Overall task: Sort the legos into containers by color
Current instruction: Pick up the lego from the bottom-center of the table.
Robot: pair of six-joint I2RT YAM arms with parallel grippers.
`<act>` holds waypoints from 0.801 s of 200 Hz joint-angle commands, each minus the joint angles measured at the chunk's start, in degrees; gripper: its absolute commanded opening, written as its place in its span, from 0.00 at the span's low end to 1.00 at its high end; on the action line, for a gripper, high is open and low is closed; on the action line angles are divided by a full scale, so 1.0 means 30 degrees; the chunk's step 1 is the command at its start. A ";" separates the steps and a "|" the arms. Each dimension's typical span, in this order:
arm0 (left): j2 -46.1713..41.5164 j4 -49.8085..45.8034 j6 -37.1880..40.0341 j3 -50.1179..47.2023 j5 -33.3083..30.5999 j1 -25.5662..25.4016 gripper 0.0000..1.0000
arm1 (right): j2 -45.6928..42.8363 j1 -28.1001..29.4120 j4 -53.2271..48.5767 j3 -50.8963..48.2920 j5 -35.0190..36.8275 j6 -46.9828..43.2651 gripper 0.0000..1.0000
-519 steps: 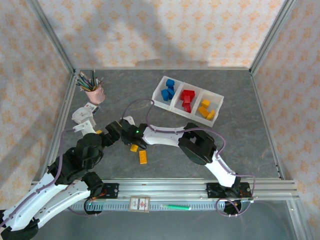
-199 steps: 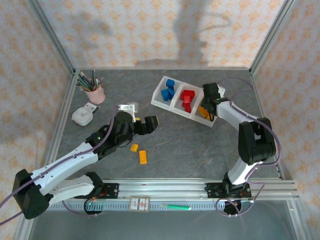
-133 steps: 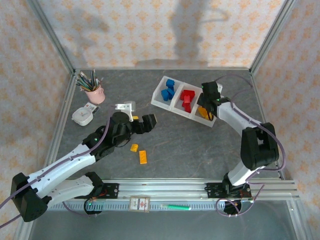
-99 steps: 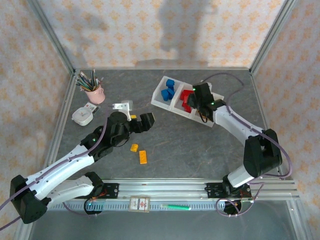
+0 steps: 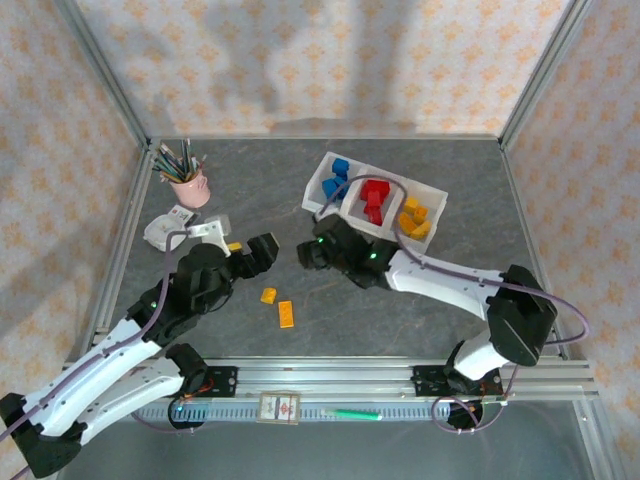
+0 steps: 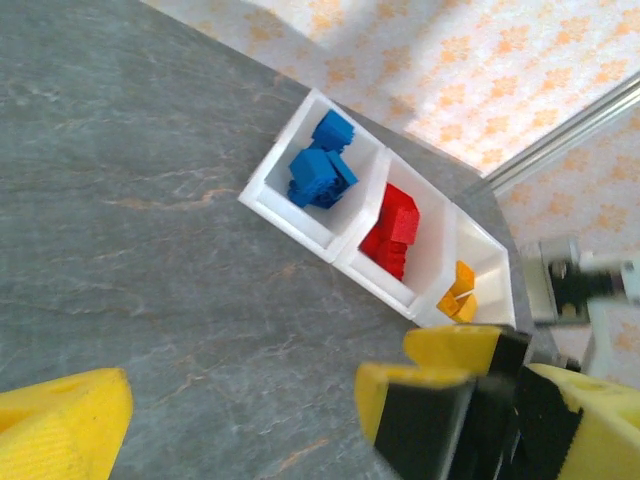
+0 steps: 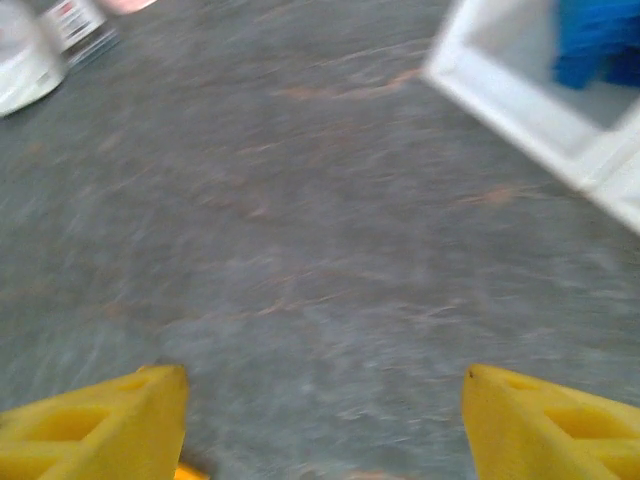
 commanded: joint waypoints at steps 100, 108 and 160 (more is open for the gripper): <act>-0.3338 -0.4316 -0.1929 -0.0502 -0.2898 0.0241 0.99 | 0.5742 0.3332 0.5904 -0.0119 -0.3463 -0.4073 0.82; -0.3356 -0.4347 -0.1932 -0.0506 -0.2991 0.0245 0.99 | 0.6211 0.3349 0.5710 0.0233 -0.3255 -0.4202 0.81; -0.3173 -0.4134 -0.1903 -0.0608 -0.3028 0.0271 0.99 | 0.8602 0.3336 0.4842 0.2176 -0.2487 -0.4649 0.74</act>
